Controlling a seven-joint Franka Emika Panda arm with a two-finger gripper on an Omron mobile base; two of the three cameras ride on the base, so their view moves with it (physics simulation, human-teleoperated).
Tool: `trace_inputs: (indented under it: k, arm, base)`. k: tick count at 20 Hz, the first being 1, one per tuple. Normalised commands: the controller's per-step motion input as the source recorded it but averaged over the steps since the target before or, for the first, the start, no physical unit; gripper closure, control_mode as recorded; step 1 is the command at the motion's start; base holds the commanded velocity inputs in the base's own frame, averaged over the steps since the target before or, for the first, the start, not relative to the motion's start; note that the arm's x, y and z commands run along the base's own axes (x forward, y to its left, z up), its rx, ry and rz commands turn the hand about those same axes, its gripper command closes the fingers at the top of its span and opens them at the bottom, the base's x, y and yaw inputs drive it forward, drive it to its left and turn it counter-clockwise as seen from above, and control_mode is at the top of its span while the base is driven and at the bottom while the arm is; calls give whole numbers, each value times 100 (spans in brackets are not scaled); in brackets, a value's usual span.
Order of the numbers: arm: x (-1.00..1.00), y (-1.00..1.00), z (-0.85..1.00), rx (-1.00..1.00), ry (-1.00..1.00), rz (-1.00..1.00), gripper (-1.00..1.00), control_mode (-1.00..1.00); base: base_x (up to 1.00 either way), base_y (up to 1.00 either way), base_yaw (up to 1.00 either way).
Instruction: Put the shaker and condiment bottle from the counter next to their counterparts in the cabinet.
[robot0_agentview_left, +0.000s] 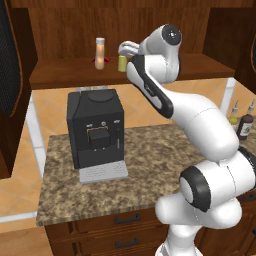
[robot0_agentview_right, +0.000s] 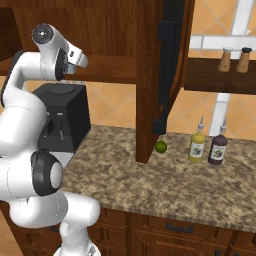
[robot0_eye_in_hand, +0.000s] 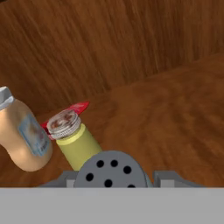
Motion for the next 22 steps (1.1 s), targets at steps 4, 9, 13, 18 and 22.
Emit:
trace_inputs:
  k: [4,9,13,18,22]
  arm:
    - [24,0,-5,5,18,0,100,-100]
    - [22,0,0,1,11,-1,100,-100]
    - [14,0,0,0,5,-1,100,-100]
    - [1,0,-3,0,0,0,100,-100]
    - [0,0,-18,-1,0,0,100,-100]
  base:
    - [0,0,0]
    - [0,0,0]
    - [0,0,0]
    - [0,0,0]
    - [0,0,0]
